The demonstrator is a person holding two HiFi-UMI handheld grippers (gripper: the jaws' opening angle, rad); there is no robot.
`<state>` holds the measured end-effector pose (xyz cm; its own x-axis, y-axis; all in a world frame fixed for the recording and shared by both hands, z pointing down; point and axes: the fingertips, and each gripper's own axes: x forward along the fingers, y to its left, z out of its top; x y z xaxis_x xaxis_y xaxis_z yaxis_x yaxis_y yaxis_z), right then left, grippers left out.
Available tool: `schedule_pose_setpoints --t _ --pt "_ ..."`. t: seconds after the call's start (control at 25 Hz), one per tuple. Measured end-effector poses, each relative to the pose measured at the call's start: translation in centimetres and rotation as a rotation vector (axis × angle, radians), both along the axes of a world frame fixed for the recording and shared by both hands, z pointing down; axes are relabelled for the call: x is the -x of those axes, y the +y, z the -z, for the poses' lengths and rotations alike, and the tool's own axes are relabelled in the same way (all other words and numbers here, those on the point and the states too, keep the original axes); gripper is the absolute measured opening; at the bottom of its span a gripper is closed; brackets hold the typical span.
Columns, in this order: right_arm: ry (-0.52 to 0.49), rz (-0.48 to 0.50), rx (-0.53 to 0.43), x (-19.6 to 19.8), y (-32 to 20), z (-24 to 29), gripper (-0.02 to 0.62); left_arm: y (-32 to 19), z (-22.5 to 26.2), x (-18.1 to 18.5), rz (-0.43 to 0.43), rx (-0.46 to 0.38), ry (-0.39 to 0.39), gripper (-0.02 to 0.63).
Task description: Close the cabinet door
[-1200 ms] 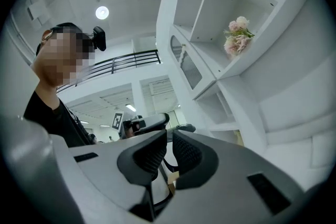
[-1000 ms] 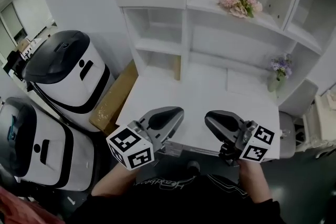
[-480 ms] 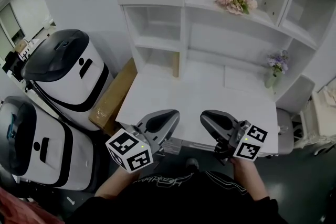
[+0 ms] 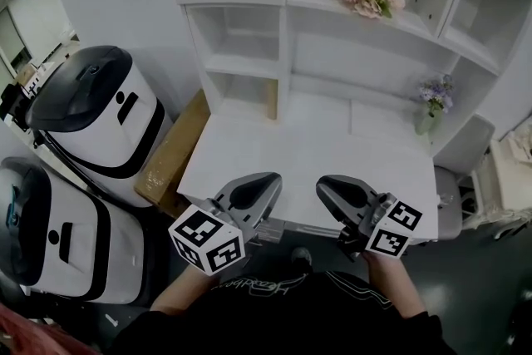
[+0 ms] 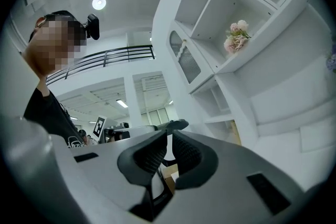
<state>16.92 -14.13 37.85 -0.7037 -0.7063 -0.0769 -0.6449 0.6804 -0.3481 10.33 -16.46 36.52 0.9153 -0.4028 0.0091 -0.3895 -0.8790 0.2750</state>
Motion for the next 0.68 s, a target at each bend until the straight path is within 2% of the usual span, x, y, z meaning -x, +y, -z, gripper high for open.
schedule_pose_setpoints --t 0.68 --pt "-0.009 -0.007 0.022 -0.3 0.0 -0.7 0.06 0.1 -1.2 -0.4 0.011 0.032 -0.022 0.023"
